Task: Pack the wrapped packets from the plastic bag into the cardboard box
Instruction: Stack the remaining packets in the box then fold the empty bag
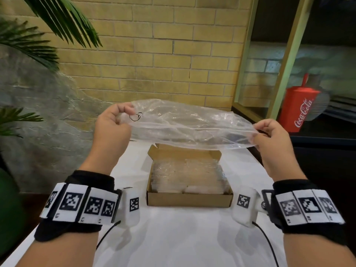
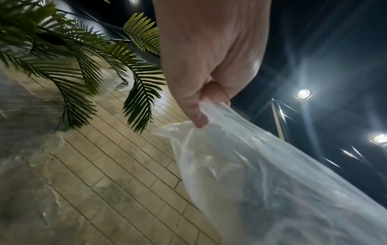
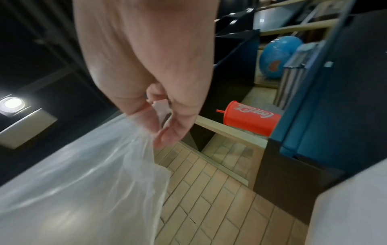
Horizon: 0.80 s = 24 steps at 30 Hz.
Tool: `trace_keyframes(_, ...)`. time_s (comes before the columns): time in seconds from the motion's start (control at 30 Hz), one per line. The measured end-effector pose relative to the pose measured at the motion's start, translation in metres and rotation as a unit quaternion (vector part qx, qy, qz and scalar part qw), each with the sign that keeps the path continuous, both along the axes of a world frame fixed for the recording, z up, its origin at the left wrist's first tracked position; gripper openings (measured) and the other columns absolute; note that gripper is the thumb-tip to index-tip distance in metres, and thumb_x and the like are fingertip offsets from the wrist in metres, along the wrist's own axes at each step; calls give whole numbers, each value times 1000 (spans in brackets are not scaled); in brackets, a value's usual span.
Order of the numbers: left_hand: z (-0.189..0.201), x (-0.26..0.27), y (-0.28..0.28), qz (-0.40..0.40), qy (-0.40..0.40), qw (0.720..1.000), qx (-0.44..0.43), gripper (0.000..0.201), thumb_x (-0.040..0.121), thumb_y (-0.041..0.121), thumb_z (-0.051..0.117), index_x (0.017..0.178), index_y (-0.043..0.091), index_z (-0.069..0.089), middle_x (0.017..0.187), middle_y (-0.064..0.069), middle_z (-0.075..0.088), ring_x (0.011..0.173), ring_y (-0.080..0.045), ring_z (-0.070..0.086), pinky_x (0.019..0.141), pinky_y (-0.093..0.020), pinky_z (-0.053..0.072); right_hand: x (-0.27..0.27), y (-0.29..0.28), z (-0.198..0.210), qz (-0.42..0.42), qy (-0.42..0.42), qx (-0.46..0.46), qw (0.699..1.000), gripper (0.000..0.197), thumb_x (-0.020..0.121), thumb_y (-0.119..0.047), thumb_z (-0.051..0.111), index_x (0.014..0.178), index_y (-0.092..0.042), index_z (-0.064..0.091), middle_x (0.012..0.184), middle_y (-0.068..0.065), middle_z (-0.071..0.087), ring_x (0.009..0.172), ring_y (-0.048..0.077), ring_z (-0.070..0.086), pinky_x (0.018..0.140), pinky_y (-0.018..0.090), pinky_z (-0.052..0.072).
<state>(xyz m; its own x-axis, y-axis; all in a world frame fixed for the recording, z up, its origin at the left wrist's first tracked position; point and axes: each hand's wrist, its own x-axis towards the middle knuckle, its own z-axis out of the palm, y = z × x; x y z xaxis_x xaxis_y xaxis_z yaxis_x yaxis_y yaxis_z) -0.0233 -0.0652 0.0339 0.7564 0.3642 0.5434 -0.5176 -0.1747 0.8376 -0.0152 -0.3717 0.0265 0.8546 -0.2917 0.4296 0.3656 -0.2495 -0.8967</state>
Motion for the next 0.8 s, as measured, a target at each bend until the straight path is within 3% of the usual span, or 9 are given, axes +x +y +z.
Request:
trace_keyframes(0.07, 0, -2, 2, -35, -21, 999, -8, 63, 66, -25, 33, 67, 33, 58, 105, 21, 62, 81, 0, 51, 70, -34, 39, -3, -4, -1, 108, 27, 44, 993, 30, 83, 9, 54, 81, -20, 60, 97, 9, 63, 92, 28, 54, 87, 41, 43)
trace_keyframes(0.13, 1, -5, 2, -48, -46, 998, -11, 59, 67, -24, 34, 72, 31, 55, 116, 17, 57, 108, 6, 53, 90, -33, 43, -6, -8, -1, 168, 60, 25, 984, 27, 84, 8, 56, 87, -18, 64, 102, 10, 65, 93, 28, 53, 87, 43, 40)
trace_keyframes(0.2, 1, -7, 2, -66, -74, 995, -19, 55, 64, -16, 39, 70, 35, 59, 121, 14, 56, 126, -2, 46, 106, -36, 38, -9, -10, -1, 211, 102, -3, 972, 28, 80, 4, 60, 98, -17, 66, 111, 11, 67, 95, 28, 58, 87, 42, 45)
trace_keyframes(0.33, 4, -12, 1, -139, -115, 979, -96, 42, 61, -8, 38, 73, 25, 61, 116, 4, 61, 126, -17, 50, 108, -46, 37, -4, -13, -5, 329, 210, -9, 921, 58, 75, 8, 59, 120, -28, 55, 109, 7, 70, 95, 26, 66, 75, 34, 55)
trace_keyframes(0.4, 7, -15, -3, -168, -125, 969, -130, 28, 65, -6, 43, 75, 17, 55, 111, -1, 63, 123, -20, 53, 108, -48, 37, -2, -9, -7, 339, 245, 4, 908, 49, 76, -15, 60, 117, -40, 52, 104, 0, 72, 97, 28, 67, 81, 38, 53)
trace_keyframes(0.5, 10, -19, -12, -172, -125, 969, -129, 24, 70, -5, 53, 73, 19, 54, 110, 1, 65, 121, -20, 55, 108, -47, 38, -3, -4, -10, 327, 247, -36, 911, 42, 75, -46, 64, 115, -43, 53, 125, 1, 59, 109, 29, 63, 83, 39, 52)
trace_keyframes(0.6, 12, -21, -17, -190, -132, 961, -153, 29, 68, -10, 51, 76, 18, 51, 112, 0, 63, 118, -19, 56, 105, -43, 40, 1, 0, -16, 302, 230, -6, 925, 73, 54, -75, 67, 114, -34, 59, 123, 5, 62, 110, 31, 61, 89, 46, 51)
trace_keyframes(0.67, 13, -20, -17, -201, -135, 955, -174, 34, 65, -12, 48, 78, 19, 51, 112, 3, 65, 114, -18, 57, 99, -42, 45, 4, 4, -17, 255, 215, 40, 942, 60, 69, -68, 60, 114, -28, 61, 122, 8, 63, 112, 31, 60, 99, 52, 44)
trace_keyframes(0.8, 11, -16, -15, -198, -141, 952, -186, 44, 64, -17, 40, 81, 22, 55, 101, 7, 68, 95, -8, 64, 72, -22, 54, 5, 12, -16, 218, 210, 77, 950, 21, 89, -11, 56, 109, -7, 63, 111, 19, 66, 98, 33, 61, 93, 51, 46)
